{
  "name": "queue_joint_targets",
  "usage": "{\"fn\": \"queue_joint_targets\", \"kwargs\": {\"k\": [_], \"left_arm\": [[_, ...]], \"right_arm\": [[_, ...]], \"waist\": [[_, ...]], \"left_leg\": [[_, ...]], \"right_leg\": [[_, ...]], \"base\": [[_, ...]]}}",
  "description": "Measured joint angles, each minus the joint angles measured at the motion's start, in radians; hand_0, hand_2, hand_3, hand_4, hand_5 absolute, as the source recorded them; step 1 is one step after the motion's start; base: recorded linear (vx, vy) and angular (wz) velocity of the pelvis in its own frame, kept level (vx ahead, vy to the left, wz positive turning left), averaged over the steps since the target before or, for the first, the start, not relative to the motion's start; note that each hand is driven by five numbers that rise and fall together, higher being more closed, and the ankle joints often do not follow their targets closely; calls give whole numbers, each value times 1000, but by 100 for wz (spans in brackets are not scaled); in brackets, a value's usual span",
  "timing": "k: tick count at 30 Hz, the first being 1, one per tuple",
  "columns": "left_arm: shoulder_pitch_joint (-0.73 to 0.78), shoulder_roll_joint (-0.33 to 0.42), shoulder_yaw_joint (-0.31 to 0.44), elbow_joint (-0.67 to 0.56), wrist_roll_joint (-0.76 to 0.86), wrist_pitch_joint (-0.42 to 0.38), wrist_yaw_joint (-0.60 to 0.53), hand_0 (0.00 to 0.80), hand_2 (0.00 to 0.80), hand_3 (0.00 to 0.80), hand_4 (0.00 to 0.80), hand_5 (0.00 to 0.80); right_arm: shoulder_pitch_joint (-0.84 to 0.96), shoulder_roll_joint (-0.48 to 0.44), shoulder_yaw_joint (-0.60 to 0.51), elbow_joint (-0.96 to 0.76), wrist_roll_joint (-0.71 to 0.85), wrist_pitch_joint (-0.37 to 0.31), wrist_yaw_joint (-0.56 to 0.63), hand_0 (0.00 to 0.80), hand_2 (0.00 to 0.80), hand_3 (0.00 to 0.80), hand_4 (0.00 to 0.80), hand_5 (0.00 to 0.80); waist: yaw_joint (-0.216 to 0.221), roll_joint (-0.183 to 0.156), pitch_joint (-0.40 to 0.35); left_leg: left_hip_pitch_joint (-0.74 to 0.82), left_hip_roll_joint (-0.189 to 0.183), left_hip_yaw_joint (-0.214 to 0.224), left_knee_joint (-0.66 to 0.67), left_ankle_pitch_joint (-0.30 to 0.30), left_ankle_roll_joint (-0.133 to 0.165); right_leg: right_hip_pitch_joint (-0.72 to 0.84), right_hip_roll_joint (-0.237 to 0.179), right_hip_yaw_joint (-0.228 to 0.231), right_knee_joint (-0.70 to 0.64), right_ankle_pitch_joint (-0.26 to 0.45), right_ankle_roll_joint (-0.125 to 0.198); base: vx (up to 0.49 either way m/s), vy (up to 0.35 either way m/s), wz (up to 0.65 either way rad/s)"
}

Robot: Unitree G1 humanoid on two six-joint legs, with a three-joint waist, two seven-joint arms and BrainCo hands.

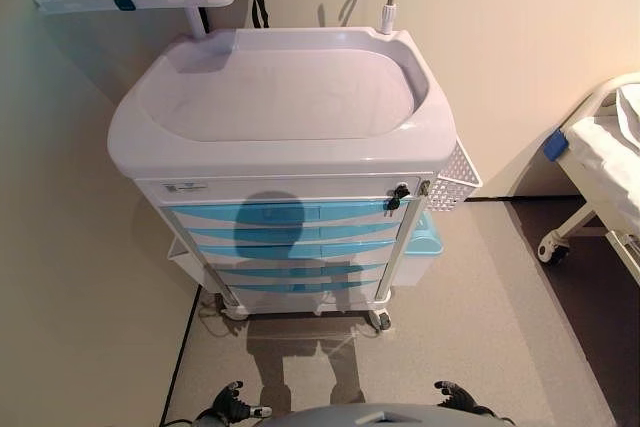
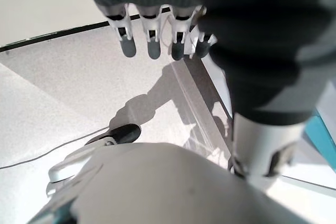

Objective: Open the drawer and pick up the medicine

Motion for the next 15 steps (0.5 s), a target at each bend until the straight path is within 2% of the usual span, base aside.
{"fn": "queue_joint_targets", "kwargs": {"k": [15], "left_arm": [[-8, 7, 6, -7, -29, 0, 2, 0, 0, 0, 0, 0]], "right_arm": [[-4, 0, 0, 1, 0, 0, 0, 0, 0, 0, 0, 0]], "waist": [[0, -15, 12]], "left_leg": [[-3, 0, 0, -5, 0, 0]], "right_leg": [[-6, 0, 0, 0, 0, 0]], "base": [[2, 0, 0]]}}
